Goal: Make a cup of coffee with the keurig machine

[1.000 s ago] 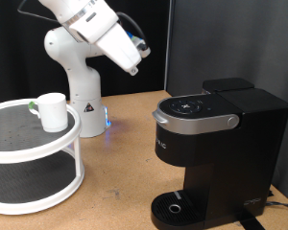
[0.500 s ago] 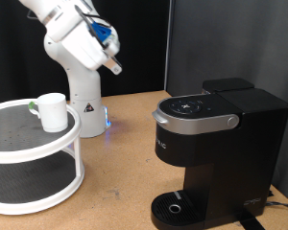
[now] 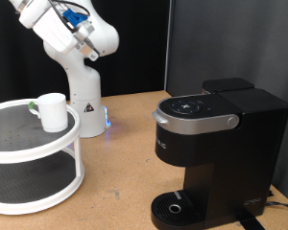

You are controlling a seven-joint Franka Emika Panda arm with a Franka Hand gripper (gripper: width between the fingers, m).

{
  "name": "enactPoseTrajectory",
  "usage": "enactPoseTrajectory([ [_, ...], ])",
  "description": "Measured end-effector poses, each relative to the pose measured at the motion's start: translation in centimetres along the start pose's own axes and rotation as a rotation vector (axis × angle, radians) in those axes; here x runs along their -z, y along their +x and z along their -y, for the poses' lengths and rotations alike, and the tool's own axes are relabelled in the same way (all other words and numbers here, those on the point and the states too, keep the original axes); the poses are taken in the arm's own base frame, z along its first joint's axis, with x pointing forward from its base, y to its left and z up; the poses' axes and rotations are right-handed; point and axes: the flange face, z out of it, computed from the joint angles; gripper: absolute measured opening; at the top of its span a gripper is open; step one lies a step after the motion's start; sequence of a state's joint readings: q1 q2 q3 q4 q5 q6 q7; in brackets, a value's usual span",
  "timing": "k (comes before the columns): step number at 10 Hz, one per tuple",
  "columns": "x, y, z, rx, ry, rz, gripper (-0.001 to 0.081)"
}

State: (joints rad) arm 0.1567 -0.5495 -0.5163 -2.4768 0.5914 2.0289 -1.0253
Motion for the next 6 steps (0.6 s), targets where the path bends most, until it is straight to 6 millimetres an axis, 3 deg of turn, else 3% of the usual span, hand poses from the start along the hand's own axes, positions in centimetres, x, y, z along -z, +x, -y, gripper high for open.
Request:
enactPoseTrajectory([
  [6,0.5,-1.5,0.3,0.013,0.059,0.044,0.0],
])
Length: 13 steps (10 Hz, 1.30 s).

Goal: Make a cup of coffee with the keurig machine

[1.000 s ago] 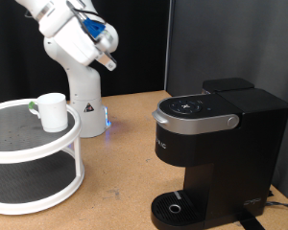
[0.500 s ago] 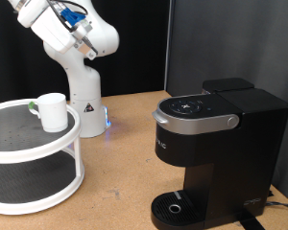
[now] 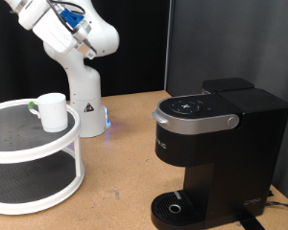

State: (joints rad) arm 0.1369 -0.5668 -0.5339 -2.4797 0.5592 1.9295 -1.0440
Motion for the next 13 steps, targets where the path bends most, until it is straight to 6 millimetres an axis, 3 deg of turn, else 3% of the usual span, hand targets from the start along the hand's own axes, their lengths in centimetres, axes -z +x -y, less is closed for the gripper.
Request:
enactPoseTrajectory([
  [8,8.2,-6.3,1.0,-0.009,0.056,0.029,0.0],
  [11,8.2,-6.9,0.7,-0.022,0.06,0.026,0.0],
  [13,9.3,-8.9,0.1,-0.051,0.065,0.034,0.0],
])
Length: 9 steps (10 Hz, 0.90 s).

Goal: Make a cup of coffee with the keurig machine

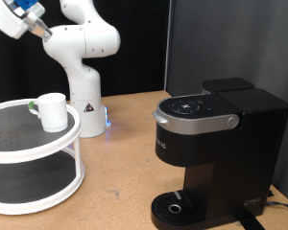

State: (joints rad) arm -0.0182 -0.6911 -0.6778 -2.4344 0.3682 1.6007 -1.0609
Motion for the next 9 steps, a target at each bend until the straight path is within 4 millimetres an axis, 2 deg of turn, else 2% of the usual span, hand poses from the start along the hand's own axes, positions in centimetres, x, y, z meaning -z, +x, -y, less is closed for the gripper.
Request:
enactPoseTrajectory([
  [4,3.0,-3.8,-1.2,-0.011,-0.026,0.015,0.0],
  [9,4.9,-5.5,-1.7,-0.011,-0.035,0.001,0.0],
])
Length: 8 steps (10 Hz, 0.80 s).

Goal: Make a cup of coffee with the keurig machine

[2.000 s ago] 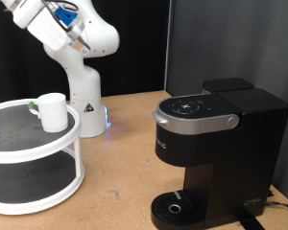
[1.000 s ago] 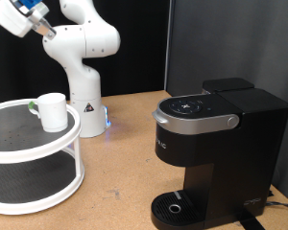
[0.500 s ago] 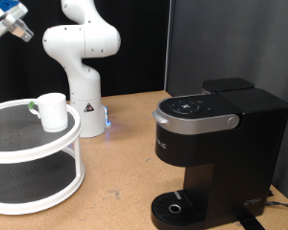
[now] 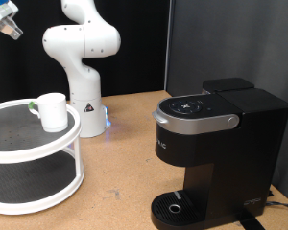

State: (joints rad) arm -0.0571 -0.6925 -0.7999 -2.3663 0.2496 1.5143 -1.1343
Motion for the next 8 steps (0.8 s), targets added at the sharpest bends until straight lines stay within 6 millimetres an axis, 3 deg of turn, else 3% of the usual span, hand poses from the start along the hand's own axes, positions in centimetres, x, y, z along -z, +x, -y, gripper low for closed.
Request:
enactPoseTrajectory([
  [4,-0.4,-1.1,-0.6,0.016,0.013,-0.001,0.0],
  [8,-2.4,-2.1,-1.7,0.023,0.004,0.004,0.0],
])
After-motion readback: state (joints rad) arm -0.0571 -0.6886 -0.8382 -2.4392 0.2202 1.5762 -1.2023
